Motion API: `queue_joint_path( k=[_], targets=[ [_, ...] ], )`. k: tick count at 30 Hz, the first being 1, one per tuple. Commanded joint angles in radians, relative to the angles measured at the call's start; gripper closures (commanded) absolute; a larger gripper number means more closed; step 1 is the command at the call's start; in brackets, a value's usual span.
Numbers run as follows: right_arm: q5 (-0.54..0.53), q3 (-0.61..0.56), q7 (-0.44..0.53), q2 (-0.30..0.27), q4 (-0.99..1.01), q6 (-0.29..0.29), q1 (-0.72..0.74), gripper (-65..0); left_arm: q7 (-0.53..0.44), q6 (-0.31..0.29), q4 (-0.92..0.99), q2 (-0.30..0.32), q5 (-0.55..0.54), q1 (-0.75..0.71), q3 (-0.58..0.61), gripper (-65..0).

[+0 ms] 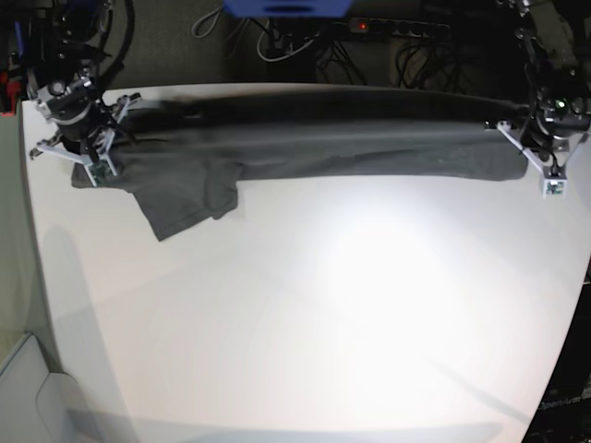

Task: Layout the t-shirt on the table in an organized manner, then fold the t-shirt properly
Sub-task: 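Lift the hem with both grippers and fold it over toward the collar, then release the right gripper and move it to the hanging sleeve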

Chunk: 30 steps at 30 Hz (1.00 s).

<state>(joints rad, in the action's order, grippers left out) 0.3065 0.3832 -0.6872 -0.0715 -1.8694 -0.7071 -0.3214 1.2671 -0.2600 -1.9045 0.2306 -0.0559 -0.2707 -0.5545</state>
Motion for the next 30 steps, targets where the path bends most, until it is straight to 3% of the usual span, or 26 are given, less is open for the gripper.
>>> queue_joint_path(
  k=[1, 5, 7, 9, 14, 17, 25, 30],
  targets=[
    [0.006, 0.003, 0.007, -0.009, -0.003, 0.009, 0.005, 0.0, -0.014, 0.005, -0.005, 0.014, 0.014, 0.006, -0.005, -0.3],
    [0.006, 0.003, 0.007, -0.009, 0.014, 0.009, 0.005, 0.0, -0.017, 0.005, 0.050, 0.017, 0.014, 0.006, -0.005, -0.6],
    [0.006, 0.003, 0.007, -0.009, 0.014, 0.009, 0.005, -1.5, -0.019, 0.005, 0.073, 0.019, 0.014, 0.008, -0.003, -3.7],
    [0.007, 0.001, 0.005, -0.012, 0.014, 0.009, 0.005, -6.7, -0.020, 0.005, 0.090, 0.019, 0.014, 0.009, -0.003, -13.2],
    [0.009, 0.003, 0.002, -0.038, 0.006, 0.009, 0.003, -25.6, -0.022, 0.005, 0.089, 0.014, 0.012, 0.008, -0.002, -44.2],
    [0.007, 0.007, -0.001, -0.054, -0.008, 0.009, 0.005, -33.0, -0.022, 0.005, 0.086, 0.017, 0.012, 0.008, 0.017, -55.4],
    [0.006, 0.009, -0.004, -0.083, -0.111, 0.009, 0.015, -35.1, -0.025, 0.005, 0.112, 0.016, 0.012, 0.021, 0.024, -56.7],
    [0.006, -0.002, -0.032, -0.078, -0.105, 0.009, 0.087, -35.2, -0.096, 0.005, 0.208, 0.014, 0.012, 0.038, 0.024, -56.7]
  ],
)
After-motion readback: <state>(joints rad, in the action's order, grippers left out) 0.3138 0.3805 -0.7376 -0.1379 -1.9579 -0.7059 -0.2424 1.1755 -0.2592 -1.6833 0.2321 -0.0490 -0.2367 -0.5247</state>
